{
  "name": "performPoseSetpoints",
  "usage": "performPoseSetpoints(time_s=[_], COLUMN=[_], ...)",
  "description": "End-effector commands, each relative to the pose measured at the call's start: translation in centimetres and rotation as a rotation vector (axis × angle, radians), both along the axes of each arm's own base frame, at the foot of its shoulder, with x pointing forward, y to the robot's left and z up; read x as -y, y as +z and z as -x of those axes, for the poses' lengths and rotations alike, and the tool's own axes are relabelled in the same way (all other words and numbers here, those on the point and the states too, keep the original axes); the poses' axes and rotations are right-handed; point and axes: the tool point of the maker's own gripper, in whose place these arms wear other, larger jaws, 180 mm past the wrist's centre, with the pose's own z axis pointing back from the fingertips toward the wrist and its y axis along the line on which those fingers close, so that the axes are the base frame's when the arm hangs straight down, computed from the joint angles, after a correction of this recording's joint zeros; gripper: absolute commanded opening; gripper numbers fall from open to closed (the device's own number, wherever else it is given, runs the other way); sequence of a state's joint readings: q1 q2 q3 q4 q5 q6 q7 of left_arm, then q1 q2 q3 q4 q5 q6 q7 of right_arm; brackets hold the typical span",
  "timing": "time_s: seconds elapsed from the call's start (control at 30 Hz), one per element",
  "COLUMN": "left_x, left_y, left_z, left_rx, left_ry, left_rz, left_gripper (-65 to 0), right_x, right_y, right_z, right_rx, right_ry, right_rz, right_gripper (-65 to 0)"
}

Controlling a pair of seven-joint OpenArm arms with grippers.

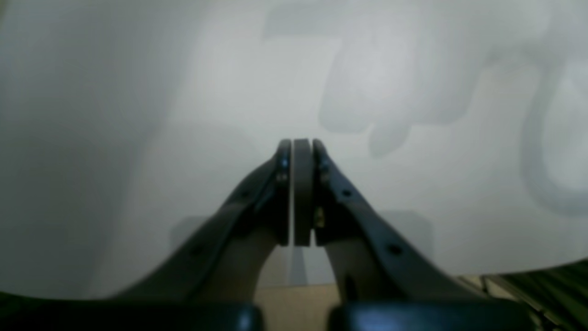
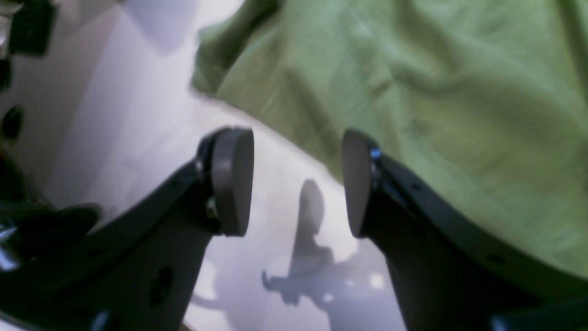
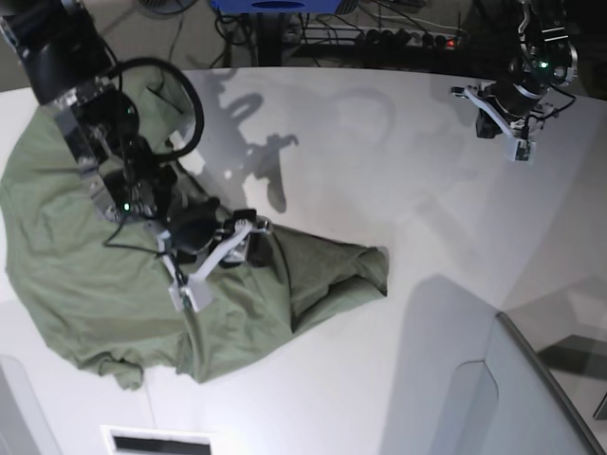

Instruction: Layout the t-shirt on the table in an organized manner, then fold the t-shirt properly

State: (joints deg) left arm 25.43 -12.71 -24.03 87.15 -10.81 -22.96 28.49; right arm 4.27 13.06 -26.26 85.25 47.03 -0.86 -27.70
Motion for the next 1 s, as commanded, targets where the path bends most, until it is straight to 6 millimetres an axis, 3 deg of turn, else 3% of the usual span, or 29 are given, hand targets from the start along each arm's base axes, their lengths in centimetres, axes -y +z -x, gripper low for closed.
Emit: performPoseSetpoints(time_s=[0.0, 0.13, 0.17, 0.33, 0.6, 0.97], left_x=[-0.5, -0.2, -0.2, -0.4, 0.2, 0.3], left_y=[1.1, 1.1, 1.1, 0.9, 2.5, 2.4], left_z=[-0.8, -0.9, -0.9, -0.3, -0.6, -0.3], left_rx=[0.041, 0.046, 0.046, 0.033, 0.119, 0.116], left_ry=[-0.004, 0.001, 0.001, -0.003, -0.024, -0.023], left_rz=[-0.012, -0.002, -0.002, -0.009, -0.009, -0.006], left_gripper=[-65.0, -65.0, -65.0, -65.0, -65.0, -65.0], right_x=[-0.4, -0.5, -0.5, -0.7, -0.8, -0.8], right_y=[1.1, 0.6, 0.6, 0.9, 0.7, 0.7], right_z=[-0.4, 0.2, 0.2, 0.1, 0.3, 0.3], right_rx=[0.039, 0.027, 0.027, 0.036, 0.027, 0.023], right_ry=[-0.003, -0.005, -0.005, -0.003, -0.004, -0.006], right_rz=[-0.029, -0.031, -0.031, -0.037, -0.040, -0.043], right_gripper=[-38.7, -61.8, -65.0, -64.4, -64.4, -64.4])
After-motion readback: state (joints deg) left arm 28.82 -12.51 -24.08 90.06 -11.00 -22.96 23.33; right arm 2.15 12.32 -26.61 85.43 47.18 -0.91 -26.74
